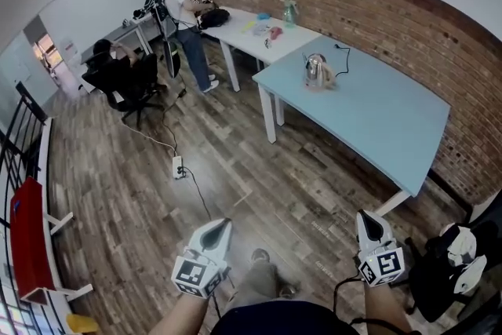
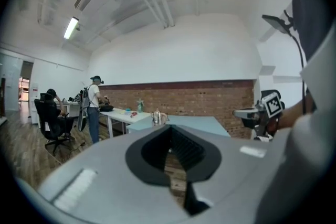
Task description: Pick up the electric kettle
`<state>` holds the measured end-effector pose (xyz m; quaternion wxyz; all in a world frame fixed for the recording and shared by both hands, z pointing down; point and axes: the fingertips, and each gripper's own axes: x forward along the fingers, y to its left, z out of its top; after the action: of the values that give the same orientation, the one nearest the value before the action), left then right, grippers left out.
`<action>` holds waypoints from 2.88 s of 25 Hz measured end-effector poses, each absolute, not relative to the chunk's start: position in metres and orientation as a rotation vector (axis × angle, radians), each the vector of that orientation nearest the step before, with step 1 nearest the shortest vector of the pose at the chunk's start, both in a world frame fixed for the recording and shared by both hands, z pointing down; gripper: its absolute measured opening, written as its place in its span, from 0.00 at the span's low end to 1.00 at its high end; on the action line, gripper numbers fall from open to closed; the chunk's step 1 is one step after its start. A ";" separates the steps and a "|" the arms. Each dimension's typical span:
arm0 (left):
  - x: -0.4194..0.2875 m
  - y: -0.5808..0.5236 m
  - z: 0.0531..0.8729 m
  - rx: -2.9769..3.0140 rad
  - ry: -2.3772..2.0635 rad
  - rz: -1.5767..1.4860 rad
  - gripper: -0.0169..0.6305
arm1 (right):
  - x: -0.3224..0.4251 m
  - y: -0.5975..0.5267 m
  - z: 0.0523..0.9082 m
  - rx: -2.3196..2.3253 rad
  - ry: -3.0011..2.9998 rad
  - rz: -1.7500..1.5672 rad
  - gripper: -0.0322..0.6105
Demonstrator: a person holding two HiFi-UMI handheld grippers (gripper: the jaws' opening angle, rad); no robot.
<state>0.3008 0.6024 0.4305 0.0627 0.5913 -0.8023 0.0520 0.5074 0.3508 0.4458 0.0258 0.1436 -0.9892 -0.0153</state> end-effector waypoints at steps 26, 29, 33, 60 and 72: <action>0.057 0.415 0.415 2.066 -2.290 0.102 0.03 | 0.309 0.215 0.427 0.713 -2.972 -0.089 0.05; 0.036 0.397 0.420 2.088 -2.267 0.103 0.03 | 0.291 0.202 0.433 0.741 -2.957 -0.085 0.05; 0.015 0.382 0.423 2.106 -2.237 0.112 0.03 | 0.270 0.187 0.439 0.768 -2.944 -0.049 0.05; -0.155 0.150 0.407 1.964 -2.362 0.168 0.03 | 0.065 -0.054 0.458 0.539 -2.967 -0.056 0.05; -0.198 0.068 0.426 1.972 -2.285 0.159 0.03 | 0.016 -0.111 0.478 0.501 -2.935 0.002 0.05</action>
<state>-0.1975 0.0679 0.4262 0.0596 0.6513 -0.7547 0.0524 0.0160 -0.1111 0.4778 0.0820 0.1678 -0.9824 0.0005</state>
